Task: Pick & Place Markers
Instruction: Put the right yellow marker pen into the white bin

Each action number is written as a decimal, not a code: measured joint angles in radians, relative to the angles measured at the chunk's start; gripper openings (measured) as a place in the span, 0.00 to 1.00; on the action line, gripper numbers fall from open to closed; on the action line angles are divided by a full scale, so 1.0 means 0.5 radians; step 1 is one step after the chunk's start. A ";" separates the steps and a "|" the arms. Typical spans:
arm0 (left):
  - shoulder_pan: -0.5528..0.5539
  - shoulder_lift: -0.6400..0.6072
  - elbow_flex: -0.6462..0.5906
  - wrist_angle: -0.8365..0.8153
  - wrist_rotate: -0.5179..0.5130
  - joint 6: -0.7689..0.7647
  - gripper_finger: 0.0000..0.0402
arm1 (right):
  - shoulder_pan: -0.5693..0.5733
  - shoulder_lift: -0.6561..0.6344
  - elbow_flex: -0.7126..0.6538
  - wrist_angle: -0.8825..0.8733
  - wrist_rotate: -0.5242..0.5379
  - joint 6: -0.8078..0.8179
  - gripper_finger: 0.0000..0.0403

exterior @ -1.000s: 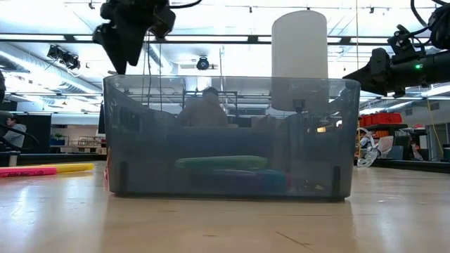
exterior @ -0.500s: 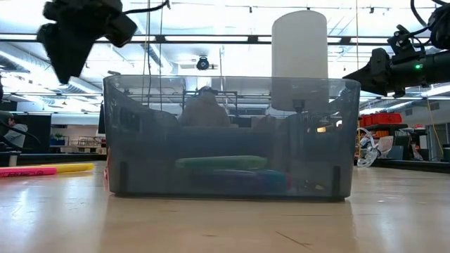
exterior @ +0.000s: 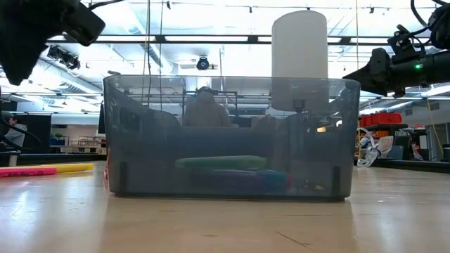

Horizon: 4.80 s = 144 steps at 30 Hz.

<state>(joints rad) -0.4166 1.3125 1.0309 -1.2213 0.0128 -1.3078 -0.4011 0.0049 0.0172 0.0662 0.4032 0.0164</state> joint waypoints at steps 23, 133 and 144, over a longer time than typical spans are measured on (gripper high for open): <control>-0.061 0.115 -0.119 0.255 0.012 -0.048 0.59 | 0.000 0.000 0.000 0.000 0.000 0.000 0.62; 0.019 0.466 -0.506 0.820 -0.136 -0.085 0.59 | 0.000 0.000 0.000 0.000 0.000 0.000 0.62; 0.022 0.466 -0.546 0.911 -0.071 -0.147 0.55 | 0.000 0.000 0.000 -0.001 0.000 0.000 0.62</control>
<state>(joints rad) -0.4057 1.5455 0.7578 -0.7660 -0.0227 -1.3815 -0.4011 0.0051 0.0173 0.0658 0.4031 0.0166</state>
